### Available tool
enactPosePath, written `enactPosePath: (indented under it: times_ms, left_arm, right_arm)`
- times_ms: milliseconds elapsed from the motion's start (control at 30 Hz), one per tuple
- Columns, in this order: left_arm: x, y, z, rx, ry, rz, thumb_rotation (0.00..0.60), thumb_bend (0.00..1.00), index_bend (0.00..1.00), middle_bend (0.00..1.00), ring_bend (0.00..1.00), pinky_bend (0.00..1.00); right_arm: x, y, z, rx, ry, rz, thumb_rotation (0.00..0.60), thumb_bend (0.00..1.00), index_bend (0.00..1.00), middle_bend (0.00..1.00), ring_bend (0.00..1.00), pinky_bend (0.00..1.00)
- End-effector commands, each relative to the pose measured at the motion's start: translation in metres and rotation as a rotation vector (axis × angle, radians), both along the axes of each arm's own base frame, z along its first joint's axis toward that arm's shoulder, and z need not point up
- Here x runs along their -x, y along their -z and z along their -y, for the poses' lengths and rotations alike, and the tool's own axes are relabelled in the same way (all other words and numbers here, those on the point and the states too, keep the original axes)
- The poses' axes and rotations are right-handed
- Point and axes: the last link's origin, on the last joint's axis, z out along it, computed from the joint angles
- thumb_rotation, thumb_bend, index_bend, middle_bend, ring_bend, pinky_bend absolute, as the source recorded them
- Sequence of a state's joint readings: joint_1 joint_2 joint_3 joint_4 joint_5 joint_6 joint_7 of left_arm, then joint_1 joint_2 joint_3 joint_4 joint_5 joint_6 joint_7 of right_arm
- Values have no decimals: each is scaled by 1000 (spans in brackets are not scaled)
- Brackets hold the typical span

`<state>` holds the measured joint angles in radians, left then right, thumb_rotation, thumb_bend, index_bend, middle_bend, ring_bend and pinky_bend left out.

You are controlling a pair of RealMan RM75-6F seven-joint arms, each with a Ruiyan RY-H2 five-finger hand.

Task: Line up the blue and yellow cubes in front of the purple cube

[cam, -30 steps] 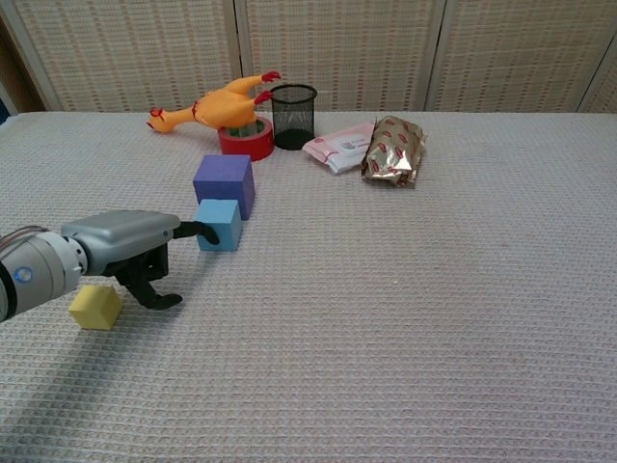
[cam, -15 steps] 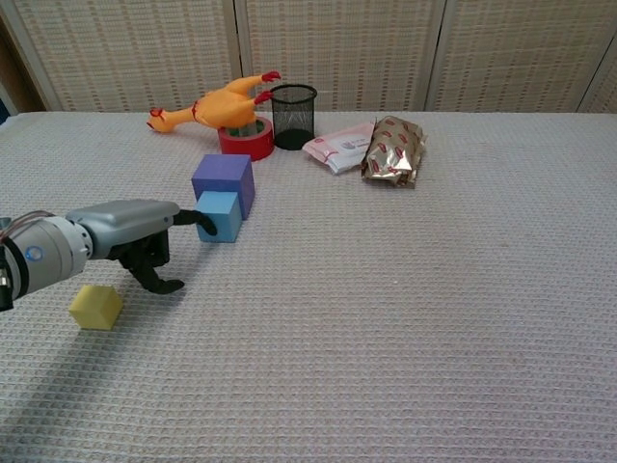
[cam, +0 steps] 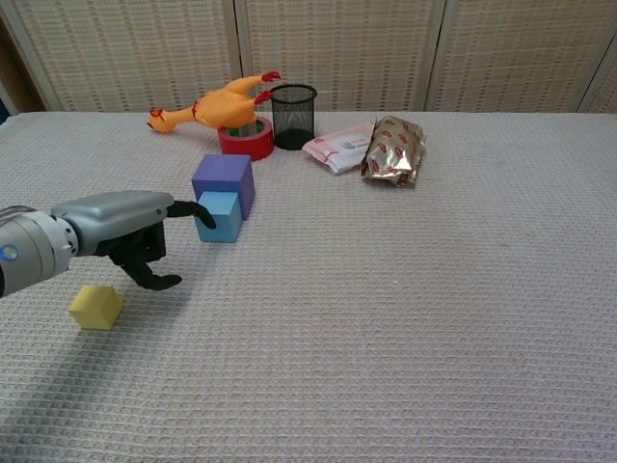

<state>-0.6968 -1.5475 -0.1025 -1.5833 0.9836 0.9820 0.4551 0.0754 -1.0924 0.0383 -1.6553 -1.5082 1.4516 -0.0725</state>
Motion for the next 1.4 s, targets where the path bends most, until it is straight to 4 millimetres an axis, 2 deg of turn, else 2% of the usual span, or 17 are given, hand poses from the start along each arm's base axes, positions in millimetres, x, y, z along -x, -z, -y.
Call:
enactPosePath:
  times_ms: [33,200,400,600,767,900,1400]
  left_arm:
    - [8,-20,16,-18,12,6,600,351,197,1000,1000,1000]
    - [29,-41,38,-11,-39,18,600,350,206,1000,1000,1000]
    - [48,-43,54,25,-69,4,600,351,223,1000,1000,1000]
    - [58,-37,52,-3,-62,-26,600,351,234,1000,1000,1000]
    - [64,-31,51,-12,-69,-29,600,351,309,1000,1000,1000]
    - [67,-28,50,-14,-70,-31,600,351,334,1000,1000,1000]
    - [71,-26,47,-48,-77,-4,600,351,488,1000,1000,1000]
  right_arm:
    - [0,-1,-1,0,-3,3,600,39,0,0,0,0]
    - [-2,-1,-3,1,-11,10,600,38,0,0,0,0]
    - [-5,0,-5,-1,-22,13,600,38,0,0,0,0]
    - [-6,0,-6,-5,-24,17,600,38,0,0,0,0]
    - [-6,-2,-7,2,-22,16,600,38,0,0,0,0]
    - [-5,-1,-7,1,-22,13,600,38,0,0,0,0]
    - [-5,1,-6,-8,-21,10,600,39,0,0,0,0]
